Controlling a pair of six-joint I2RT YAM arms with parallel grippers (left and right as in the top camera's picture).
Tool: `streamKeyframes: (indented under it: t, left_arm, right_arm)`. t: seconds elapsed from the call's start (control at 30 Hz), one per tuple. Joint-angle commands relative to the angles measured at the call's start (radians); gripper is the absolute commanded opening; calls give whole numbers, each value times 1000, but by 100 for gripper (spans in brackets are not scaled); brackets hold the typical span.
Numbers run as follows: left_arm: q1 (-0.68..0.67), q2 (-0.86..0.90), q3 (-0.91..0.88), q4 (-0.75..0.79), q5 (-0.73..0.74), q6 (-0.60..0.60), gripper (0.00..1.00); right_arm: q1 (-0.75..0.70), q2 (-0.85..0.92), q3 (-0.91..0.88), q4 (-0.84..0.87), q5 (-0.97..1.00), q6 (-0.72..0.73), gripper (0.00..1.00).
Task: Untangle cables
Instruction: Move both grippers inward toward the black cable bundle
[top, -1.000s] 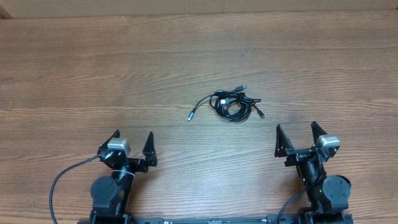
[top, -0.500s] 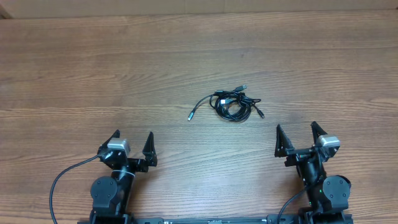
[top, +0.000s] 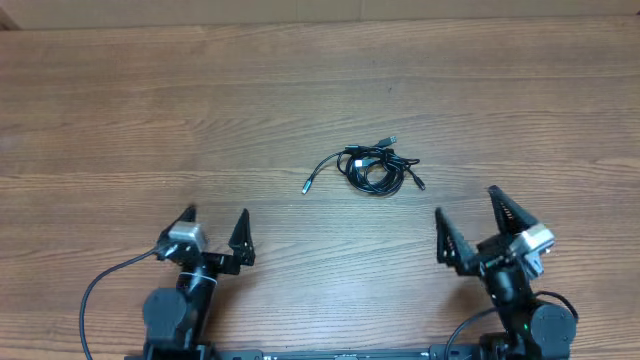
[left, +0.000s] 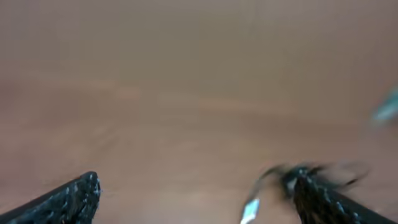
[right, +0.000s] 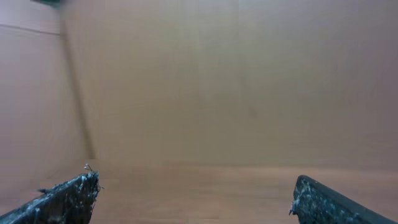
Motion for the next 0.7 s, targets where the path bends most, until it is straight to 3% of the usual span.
streamKeyframes:
  t: [0.0, 0.03, 0.1, 0.17, 0.27, 0.3, 0.47, 0.53, 0.57, 0.67]
  left_arm:
    - [-1, -6, 1, 253, 335, -74, 100]
    - [-1, -6, 26, 345, 382, -74, 100]
    - [-1, -6, 125, 297, 392, -59, 100]
    - [-1, 13, 331, 27, 380, 72, 99]
    - [-1, 108, 579, -274, 299, 172, 100]
    - [-1, 204, 735, -448, 251, 191, 100]
    - [-1, 770, 1354, -1136, 280, 237, 100]
    - [-1, 895, 1458, -1235, 376, 225, 100]
    - [-1, 976, 1508, -1268, 500, 190, 100]
    - [-1, 1093, 1526, -1301, 648, 187, 99]
  right_arm:
    - [-2, -6, 109, -107, -84, 15, 100]
    - [-2, -6, 175, -204, -80, -20, 100]
    - [-2, -3, 332, -428, 12, -87, 100]
    - [-2, 29, 515, -650, 161, -100, 100]
    - [-2, 98, 661, -778, 212, -125, 100]
    - [-1, 163, 733, -828, 207, -125, 100]
    - [-1, 527, 959, -1001, 8, -125, 100]
    - [-1, 643, 1028, -1059, -54, -125, 100]
    - [-1, 725, 1073, -1103, -126, -124, 100]
    - [-1, 841, 1098, -1153, -316, -124, 100]
